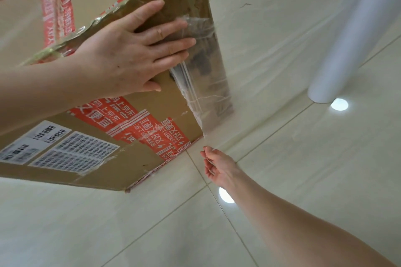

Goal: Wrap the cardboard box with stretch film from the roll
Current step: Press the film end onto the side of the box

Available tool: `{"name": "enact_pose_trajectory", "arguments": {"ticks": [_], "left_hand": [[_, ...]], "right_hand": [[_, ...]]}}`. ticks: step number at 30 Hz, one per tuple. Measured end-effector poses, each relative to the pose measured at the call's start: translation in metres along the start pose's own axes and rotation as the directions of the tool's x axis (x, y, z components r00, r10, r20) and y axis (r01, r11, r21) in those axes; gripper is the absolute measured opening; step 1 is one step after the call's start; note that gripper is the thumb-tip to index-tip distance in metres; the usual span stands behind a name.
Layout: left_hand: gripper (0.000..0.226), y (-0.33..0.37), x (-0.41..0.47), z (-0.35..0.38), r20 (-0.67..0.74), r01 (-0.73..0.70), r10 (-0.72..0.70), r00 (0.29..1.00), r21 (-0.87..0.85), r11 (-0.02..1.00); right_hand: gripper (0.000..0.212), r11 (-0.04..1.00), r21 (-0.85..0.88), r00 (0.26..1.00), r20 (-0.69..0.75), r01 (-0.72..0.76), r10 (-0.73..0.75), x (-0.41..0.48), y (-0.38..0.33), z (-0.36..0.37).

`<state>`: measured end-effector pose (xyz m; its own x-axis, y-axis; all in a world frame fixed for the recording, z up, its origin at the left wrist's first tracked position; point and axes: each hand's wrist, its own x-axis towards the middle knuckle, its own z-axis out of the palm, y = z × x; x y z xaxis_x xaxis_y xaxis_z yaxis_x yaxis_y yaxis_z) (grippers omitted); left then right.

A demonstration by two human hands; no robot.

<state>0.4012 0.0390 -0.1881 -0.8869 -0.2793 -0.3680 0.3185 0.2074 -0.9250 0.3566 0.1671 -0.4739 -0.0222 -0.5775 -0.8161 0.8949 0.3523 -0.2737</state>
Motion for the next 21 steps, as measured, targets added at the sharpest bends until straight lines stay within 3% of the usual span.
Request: {"name": "enact_pose_trajectory", "arguments": {"ticks": [15,21], "left_hand": [[0.068,0.005,-0.005,0.016,-0.124,0.0,-0.01,0.992,-0.08,0.997],[0.064,0.005,-0.012,0.021,-0.242,0.012,-0.055,0.969,-0.176,0.984]], "right_hand": [[0.001,0.993,0.043,0.994,0.001,-0.111,0.111,0.006,0.005,0.02],[0.018,0.991,0.027,0.99,-0.047,-0.133,0.134,0.013,0.0,0.029]]}}
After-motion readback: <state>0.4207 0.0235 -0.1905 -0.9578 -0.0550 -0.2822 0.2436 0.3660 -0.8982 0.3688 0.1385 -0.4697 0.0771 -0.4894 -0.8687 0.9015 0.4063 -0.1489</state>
